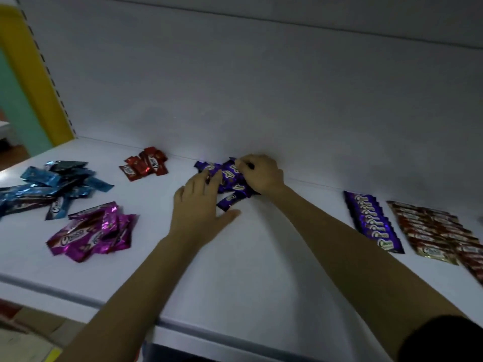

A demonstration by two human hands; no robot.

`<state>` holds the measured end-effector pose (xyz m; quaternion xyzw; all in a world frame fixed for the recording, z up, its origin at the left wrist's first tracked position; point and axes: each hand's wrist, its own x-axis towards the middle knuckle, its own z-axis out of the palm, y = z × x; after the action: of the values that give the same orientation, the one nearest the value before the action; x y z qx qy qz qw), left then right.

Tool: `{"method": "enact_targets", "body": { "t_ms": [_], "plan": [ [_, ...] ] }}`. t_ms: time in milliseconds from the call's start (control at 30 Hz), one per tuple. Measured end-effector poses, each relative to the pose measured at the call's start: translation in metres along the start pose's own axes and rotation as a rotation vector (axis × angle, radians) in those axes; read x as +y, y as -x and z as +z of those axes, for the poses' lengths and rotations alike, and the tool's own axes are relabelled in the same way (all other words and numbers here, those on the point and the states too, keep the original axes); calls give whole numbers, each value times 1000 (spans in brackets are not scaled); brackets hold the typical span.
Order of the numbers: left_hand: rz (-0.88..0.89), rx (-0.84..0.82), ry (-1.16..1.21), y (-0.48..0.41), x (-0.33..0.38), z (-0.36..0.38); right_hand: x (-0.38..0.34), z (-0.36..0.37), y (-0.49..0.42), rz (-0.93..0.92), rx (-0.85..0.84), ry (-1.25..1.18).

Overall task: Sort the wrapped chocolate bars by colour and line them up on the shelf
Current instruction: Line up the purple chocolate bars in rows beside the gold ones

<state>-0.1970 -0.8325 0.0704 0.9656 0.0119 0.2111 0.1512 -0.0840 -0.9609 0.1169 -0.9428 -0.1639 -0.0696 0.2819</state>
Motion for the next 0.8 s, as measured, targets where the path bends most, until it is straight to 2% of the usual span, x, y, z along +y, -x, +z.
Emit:
{"method": "enact_targets", "body": {
  "t_ms": [67,133,200,233,300,333,400,567,700,800],
  "plan": [
    [-8,-45,-32,-7,-1,-2,1,1,10,1,84,1],
    [44,6,-23,-27,3,2,13,-3,29,-5,150,-85],
    [106,83,-18,-54,11,13,32,-4,50,33,145,-195],
    [105,22,-34,-67,17,18,41,-3,59,50,135,-199],
    [27,-124,-76,-77,23,30,47,4,75,69,130,-136],
    [-8,-131,-65,-79,22,37,46,5,78,70,146,-124],
    [-44,-79,-50,-80,16,39,39,7,79,49,173,-99],
    [55,76,-1,-85,0,37,32,7,74,62,112,97],
    [227,111,15,-83,-5,39,23,6,77,-27,133,215],
    [213,114,77,-86,-5,32,20,7,79,-70,163,288]
  ]
}}
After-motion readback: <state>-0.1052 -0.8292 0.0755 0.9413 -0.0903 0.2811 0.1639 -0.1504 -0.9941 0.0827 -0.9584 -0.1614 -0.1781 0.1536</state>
